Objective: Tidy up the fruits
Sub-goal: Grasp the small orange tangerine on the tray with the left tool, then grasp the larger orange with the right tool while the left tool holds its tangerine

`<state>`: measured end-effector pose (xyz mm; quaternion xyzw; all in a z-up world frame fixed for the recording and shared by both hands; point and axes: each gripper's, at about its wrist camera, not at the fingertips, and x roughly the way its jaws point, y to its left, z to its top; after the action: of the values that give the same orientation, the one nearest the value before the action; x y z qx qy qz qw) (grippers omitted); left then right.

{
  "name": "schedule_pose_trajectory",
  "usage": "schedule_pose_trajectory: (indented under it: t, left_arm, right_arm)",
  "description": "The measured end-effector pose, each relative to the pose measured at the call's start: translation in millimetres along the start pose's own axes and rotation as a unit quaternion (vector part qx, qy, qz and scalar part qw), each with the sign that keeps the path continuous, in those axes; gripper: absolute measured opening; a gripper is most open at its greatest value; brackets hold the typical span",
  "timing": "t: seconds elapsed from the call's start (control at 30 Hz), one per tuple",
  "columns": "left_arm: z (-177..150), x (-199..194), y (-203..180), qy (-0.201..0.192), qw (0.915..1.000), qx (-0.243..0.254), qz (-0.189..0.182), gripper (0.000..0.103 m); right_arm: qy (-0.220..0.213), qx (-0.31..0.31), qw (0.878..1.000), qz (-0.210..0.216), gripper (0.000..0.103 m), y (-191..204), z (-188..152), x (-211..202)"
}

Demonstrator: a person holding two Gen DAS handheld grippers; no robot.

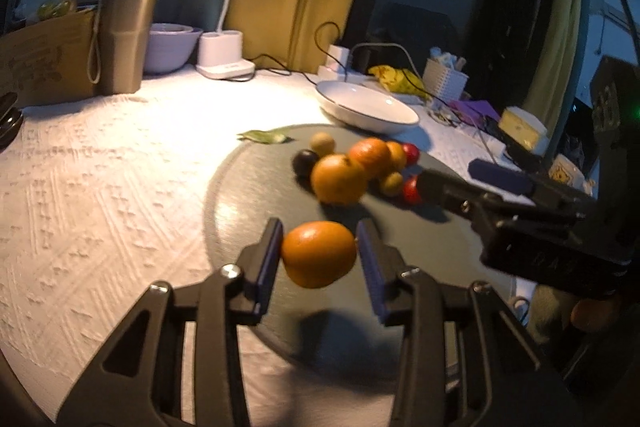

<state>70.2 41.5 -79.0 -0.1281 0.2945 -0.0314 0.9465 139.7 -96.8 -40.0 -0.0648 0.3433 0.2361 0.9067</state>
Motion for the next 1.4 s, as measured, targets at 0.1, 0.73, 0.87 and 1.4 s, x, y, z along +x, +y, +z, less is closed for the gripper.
schedule_pose_trajectory:
  t: [0.1, 0.73, 0.87, 1.4]
  left_arm:
    - [4, -1, 12, -0.004, 0.9999, -0.01, 0.005, 0.04]
    - [15, 8, 37, 0.028, 0.9993, -0.022, -0.008, 0.04]
    - [15, 9, 39, 0.031, 0.999, -0.032, -0.008, 0.04]
    - [8, 14, 11, 0.049, 0.9986, -0.015, -0.012, 0.041]
  right_arm:
    - [0.01, -0.004, 1.0, 0.009, 0.082, 11, 4, 12]
    - [0.085, -0.021, 0.996, 0.037, 0.064, 46, 21, 68]
    - [0.107, -0.02, 0.993, 0.04, 0.047, 46, 22, 80]
    - [0.098, -0.023, 0.993, 0.063, 0.045, 36, 12, 57]
